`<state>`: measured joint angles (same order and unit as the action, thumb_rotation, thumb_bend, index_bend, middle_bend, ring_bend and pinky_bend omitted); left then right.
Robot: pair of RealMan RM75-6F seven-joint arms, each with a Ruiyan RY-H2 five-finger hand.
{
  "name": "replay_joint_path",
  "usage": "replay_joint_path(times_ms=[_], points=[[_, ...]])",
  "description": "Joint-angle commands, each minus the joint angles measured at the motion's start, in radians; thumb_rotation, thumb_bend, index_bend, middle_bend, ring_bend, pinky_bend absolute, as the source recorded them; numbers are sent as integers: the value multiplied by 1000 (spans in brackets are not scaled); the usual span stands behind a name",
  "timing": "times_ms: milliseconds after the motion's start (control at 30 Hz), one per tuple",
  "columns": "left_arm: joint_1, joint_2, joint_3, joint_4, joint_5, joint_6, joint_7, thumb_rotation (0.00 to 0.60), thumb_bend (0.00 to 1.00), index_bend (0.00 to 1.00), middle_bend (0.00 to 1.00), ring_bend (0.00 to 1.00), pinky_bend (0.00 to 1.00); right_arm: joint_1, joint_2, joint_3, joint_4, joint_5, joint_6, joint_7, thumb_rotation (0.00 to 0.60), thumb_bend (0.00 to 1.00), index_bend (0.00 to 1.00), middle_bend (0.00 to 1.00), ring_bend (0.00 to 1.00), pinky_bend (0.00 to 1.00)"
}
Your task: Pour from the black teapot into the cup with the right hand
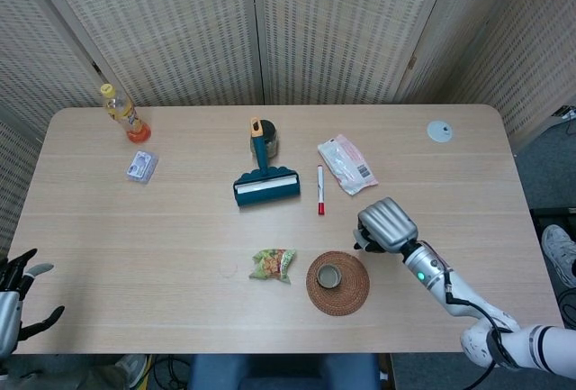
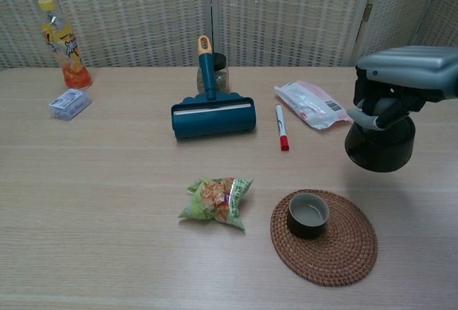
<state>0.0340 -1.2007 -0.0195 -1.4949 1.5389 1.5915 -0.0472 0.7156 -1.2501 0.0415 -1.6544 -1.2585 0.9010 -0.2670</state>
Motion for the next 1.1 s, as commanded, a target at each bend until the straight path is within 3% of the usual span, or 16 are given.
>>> replay_joint_path(times_ms=[33, 200, 400, 700, 867, 1100], points=[[-1, 1, 0, -3, 0, -1, 3, 600, 183, 278, 105, 120, 39, -7, -16, 1, 29, 7, -13, 27, 572, 560, 1000, 953, 910, 552], [0, 1, 2, -8, -2, -2, 9, 600, 183, 278, 104, 120, 39, -8, -34, 7, 64, 9, -31, 64, 574, 560, 1000, 936, 907, 315], [3, 2, 4, -10, -5, 0, 12, 600, 183, 278, 104, 120, 39, -12, -56, 10, 96, 8, -42, 93, 572, 560, 1000, 936, 907, 133], [1, -3, 6, -5, -6, -5, 11, 600, 183, 278, 104, 120, 39, -27, -113, 13, 179, -14, -27, 130, 572, 523, 1000, 925, 883, 119], [0, -4, 6, -4, -6, -5, 9, 600, 183, 278, 104, 120, 39, -34, -154, 25, 230, -18, -24, 185, 572, 274, 1000, 921, 880, 119], [4, -4, 7, -3, -9, -2, 9, 600, 184, 278, 104, 120, 39, -36, -194, 43, 296, -37, -29, 279, 567, 143, 1000, 921, 876, 119]])
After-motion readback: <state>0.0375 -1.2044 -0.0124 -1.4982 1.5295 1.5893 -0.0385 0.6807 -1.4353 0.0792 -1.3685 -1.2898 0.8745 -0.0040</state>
